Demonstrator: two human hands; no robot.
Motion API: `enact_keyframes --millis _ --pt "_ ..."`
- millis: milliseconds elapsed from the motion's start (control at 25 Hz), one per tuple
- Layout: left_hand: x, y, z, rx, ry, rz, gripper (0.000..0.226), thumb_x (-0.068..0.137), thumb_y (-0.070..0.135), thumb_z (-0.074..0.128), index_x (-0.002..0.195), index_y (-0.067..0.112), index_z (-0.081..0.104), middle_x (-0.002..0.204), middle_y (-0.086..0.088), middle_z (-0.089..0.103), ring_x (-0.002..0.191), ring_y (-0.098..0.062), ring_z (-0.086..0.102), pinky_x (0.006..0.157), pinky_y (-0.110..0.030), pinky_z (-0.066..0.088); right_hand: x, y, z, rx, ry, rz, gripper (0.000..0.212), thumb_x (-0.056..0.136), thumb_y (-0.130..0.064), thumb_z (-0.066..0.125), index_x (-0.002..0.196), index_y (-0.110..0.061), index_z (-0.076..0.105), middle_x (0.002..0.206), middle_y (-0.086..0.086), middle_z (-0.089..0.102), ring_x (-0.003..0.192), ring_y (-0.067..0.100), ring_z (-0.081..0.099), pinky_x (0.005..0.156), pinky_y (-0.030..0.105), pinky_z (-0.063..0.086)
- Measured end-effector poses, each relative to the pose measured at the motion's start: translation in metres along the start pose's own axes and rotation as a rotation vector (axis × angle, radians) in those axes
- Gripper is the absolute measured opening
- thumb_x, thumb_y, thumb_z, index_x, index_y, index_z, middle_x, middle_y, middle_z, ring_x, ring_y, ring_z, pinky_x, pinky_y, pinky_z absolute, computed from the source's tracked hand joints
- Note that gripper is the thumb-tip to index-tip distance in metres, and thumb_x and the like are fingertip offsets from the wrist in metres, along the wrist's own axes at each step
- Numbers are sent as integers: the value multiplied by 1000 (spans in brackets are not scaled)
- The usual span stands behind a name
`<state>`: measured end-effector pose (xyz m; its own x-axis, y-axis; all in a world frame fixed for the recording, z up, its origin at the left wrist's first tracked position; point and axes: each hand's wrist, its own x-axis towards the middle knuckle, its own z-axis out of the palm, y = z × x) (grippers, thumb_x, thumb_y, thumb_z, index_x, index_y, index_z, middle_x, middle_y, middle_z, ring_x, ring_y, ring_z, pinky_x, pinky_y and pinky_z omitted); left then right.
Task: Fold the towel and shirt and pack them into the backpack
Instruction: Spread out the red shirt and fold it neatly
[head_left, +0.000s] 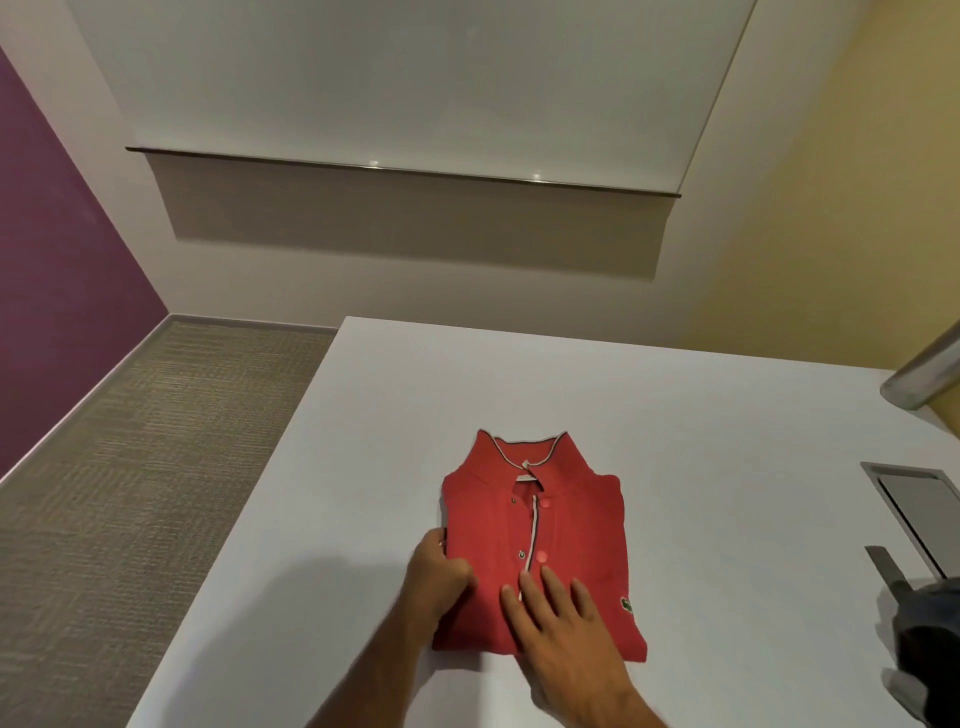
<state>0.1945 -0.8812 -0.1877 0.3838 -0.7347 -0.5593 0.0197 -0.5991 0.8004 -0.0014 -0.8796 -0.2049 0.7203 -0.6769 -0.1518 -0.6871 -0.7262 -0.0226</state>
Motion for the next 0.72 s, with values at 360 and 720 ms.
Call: enact_keyframes --millis 360,720 --pt "-2 -24 35 1090 186 765 75 86 56 48 146 12 45 152 -14 43 140 -35 41 109 -57 38 23 36 3 206 149 320 79 94 -71 20 156 -24 10 164 3 2 152 26 -3 120 49 -2" --pt "5 -39 34 1230 115 660 76 96 64 23 143 10 50 149 -16 47 136 -38 46 109 -57 38 27 42 23 231 37 335 86 86 -81 4 153 -29 -12 162 1 -17 148 25 -19 117 48 -11"
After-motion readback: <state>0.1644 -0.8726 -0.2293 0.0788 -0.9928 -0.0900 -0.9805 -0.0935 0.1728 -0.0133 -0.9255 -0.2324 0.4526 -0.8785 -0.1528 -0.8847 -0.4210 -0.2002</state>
